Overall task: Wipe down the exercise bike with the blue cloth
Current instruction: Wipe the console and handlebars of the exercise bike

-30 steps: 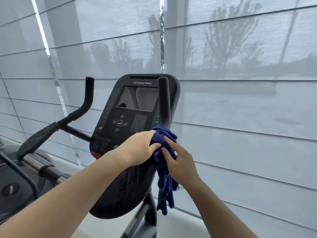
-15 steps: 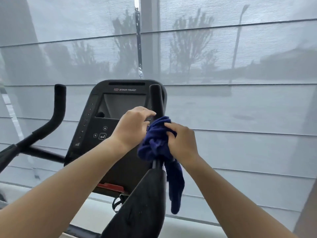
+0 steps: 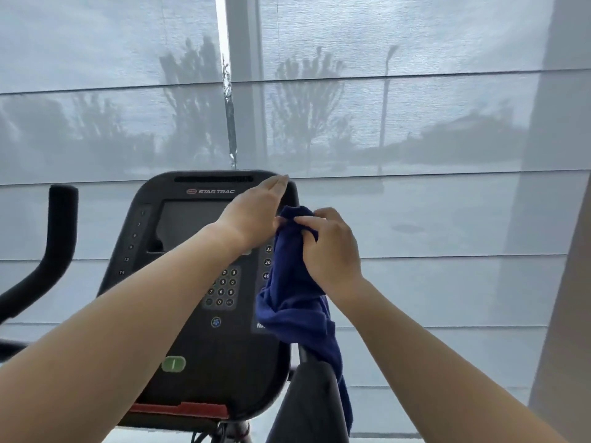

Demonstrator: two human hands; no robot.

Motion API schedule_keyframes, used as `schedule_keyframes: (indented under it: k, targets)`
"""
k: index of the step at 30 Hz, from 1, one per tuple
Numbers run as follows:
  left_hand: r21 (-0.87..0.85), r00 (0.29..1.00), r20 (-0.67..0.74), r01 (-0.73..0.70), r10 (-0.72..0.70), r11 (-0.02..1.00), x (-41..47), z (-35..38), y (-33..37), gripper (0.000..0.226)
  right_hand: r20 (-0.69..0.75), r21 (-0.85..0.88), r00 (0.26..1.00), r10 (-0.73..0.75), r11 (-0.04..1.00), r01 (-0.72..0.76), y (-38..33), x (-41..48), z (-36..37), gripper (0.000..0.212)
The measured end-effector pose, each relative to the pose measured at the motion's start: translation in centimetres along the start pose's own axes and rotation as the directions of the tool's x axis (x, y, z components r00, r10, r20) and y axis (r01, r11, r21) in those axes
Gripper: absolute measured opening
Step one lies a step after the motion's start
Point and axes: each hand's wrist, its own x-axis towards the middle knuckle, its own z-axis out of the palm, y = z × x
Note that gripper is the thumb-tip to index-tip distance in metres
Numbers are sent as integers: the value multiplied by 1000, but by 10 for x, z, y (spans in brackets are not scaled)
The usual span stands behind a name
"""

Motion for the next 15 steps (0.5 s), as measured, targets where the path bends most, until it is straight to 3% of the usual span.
schedule_keyframes:
  k: [8, 15]
  targets:
    - [-4, 996, -59, -60, 59, 998, 1, 7, -11, 72, 255, -43, 964, -79, 995, 93, -3, -32, 10, 78]
    - [-71, 999, 13, -47, 48, 996, -5, 9, -12, 88, 287, -115, 957, 40, 993, -6, -5, -52, -3, 52]
